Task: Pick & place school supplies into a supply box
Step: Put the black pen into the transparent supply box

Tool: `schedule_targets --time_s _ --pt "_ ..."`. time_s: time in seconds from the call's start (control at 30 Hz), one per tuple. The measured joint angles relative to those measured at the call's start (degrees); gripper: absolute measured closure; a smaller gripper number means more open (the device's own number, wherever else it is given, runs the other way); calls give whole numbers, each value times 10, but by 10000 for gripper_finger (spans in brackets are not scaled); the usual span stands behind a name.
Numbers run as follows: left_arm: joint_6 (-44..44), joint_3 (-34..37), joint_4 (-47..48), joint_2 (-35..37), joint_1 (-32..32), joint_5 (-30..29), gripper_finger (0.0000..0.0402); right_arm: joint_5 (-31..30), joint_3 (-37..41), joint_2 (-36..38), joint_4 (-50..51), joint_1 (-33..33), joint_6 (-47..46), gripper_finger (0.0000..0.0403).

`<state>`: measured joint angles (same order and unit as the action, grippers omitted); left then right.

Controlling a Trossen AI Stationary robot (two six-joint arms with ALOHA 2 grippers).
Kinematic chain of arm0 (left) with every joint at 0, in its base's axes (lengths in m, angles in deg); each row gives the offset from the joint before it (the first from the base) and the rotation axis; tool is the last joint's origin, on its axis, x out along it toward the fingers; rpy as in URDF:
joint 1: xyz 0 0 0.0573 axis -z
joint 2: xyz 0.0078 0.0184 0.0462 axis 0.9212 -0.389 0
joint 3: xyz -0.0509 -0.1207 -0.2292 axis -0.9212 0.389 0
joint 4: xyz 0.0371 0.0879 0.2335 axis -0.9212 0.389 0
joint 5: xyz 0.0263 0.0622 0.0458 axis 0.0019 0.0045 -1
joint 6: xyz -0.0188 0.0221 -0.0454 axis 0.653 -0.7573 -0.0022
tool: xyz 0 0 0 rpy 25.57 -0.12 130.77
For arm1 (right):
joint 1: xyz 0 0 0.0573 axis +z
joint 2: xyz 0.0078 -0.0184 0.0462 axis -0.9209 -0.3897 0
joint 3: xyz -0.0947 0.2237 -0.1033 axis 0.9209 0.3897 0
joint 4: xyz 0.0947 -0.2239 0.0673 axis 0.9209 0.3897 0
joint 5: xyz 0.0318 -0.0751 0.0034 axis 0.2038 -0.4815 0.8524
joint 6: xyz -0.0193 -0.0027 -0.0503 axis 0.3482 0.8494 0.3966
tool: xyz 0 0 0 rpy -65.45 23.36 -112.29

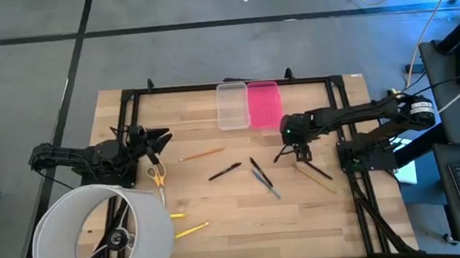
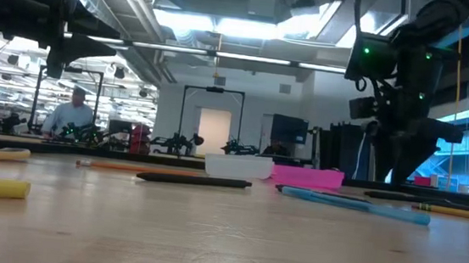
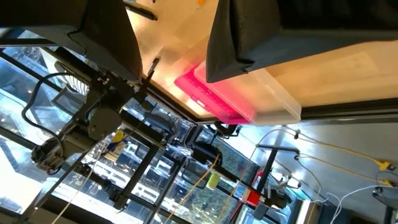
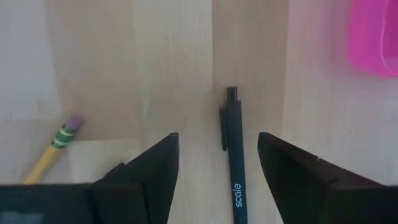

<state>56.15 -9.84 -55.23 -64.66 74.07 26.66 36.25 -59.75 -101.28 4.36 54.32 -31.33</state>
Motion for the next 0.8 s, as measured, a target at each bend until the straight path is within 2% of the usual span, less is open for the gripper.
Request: schedule_targets --time_s 0.43,0.8 --pt "0 0 0 0 0 -1 231 11 15 0 -38 -39 0 180" --pt "4 0 0 0 0 5 231 28 15 -24 -57 -40 16 180"
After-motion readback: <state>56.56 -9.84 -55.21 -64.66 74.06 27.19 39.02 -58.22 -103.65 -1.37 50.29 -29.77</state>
